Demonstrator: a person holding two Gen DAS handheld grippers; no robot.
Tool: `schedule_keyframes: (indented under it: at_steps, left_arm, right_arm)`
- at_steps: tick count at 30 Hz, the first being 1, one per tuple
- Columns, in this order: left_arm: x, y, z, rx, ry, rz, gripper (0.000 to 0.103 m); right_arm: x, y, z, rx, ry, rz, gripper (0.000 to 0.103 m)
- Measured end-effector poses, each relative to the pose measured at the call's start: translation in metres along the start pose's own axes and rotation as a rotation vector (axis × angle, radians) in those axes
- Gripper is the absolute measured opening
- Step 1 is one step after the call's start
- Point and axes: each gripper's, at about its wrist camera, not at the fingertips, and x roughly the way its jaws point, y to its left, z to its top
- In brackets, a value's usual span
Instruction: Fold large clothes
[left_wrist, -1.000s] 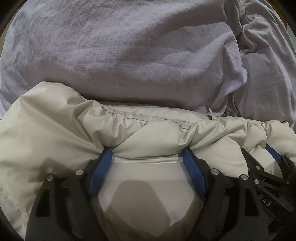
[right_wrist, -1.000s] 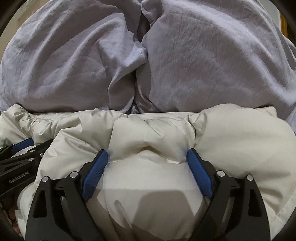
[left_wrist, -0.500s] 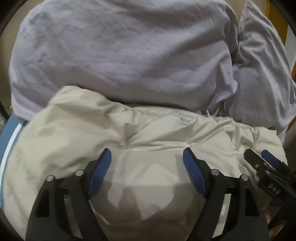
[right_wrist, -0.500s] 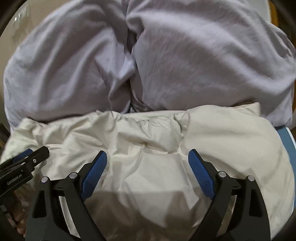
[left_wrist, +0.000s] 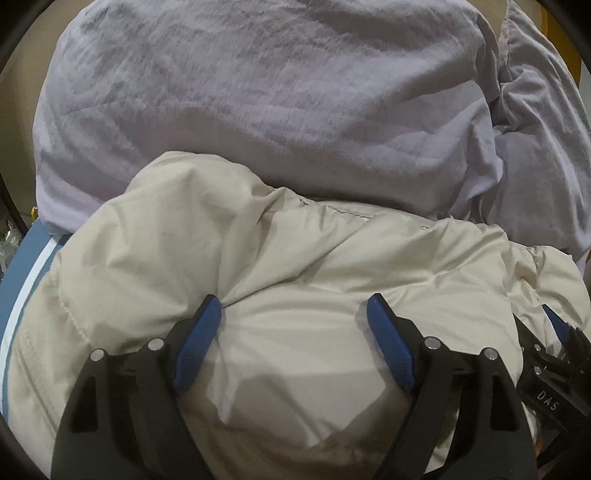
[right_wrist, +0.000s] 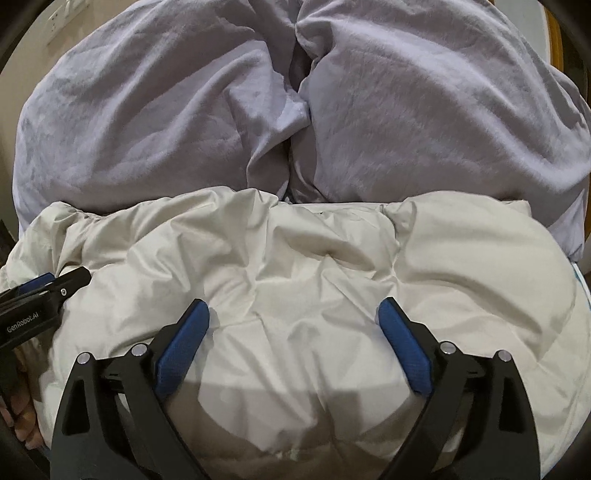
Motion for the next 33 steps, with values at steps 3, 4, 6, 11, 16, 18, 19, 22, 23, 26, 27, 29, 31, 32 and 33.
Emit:
schedule_keyframes:
  at_steps: [3, 4, 6, 11, 16, 18, 19, 22, 23, 26, 27, 29, 31, 32, 33]
  left_arm:
    - [0.001, 0.002, -0.002, 0.002, -0.01, 0.002, 0.083]
    - [0.003, 0.002, -0.003, 0.005, -0.013, 0.004, 0.083]
    - [0.005, 0.001, -0.004, 0.009, -0.022, 0.009, 0.083]
    - [0.011, -0.005, -0.002, 0.011, -0.029, 0.016, 0.083]
    - [0.005, -0.009, 0.002, 0.011, 0.002, 0.022, 0.083]
    - [-0.005, -0.006, 0.003, 0.002, 0.018, 0.023, 0.083]
    - [-0.011, -0.004, 0.003, -0.002, 0.021, 0.023, 0.083]
    - [-0.035, 0.005, -0.003, -0.005, 0.024, 0.026, 0.083]
    - [-0.043, 0.006, -0.005, -0.003, 0.02, 0.028, 0.083]
    - [-0.065, 0.009, -0.011, 0.002, 0.008, 0.038, 0.083]
    - [-0.075, 0.012, -0.014, 0.0, 0.006, 0.039, 0.083]
    - [-0.09, 0.018, -0.022, -0.007, 0.003, 0.045, 0.083]
    - [-0.104, 0.022, -0.03, -0.012, 0.001, 0.052, 0.083]
    - [-0.108, 0.026, -0.034, -0.014, 0.001, 0.056, 0.083]
    - [-0.115, 0.03, -0.04, -0.017, 0.002, 0.058, 0.083]
  right_arm:
    - [0.006, -0.001, -0.006, 0.007, -0.011, 0.009, 0.095]
    - [0.009, 0.0, -0.008, 0.01, -0.015, 0.015, 0.095]
    - [0.013, -0.001, -0.015, 0.016, -0.021, 0.023, 0.096]
    - [0.029, -0.008, -0.025, 0.029, -0.031, 0.039, 0.097]
    - [0.026, -0.018, -0.018, 0.033, 0.014, 0.05, 0.097]
    - [0.015, -0.023, -0.013, 0.035, 0.038, 0.04, 0.097]
    - [0.009, -0.025, -0.011, 0.037, 0.045, 0.03, 0.097]
    - [-0.01, -0.035, -0.013, 0.046, 0.043, -0.014, 0.097]
    - [-0.018, -0.04, -0.015, 0.051, 0.04, -0.029, 0.097]
    - [-0.04, -0.058, -0.023, 0.077, 0.036, -0.073, 0.097]
    - [-0.046, -0.063, -0.026, 0.09, 0.036, -0.086, 0.097]
    - [-0.061, -0.079, -0.033, 0.128, 0.037, -0.116, 0.097]
    - [-0.074, -0.094, -0.042, 0.164, 0.038, -0.143, 0.097]
    - [-0.08, -0.102, -0.047, 0.183, 0.041, -0.16, 0.097]
    - [-0.088, -0.104, -0.043, 0.194, 0.042, -0.171, 0.097]
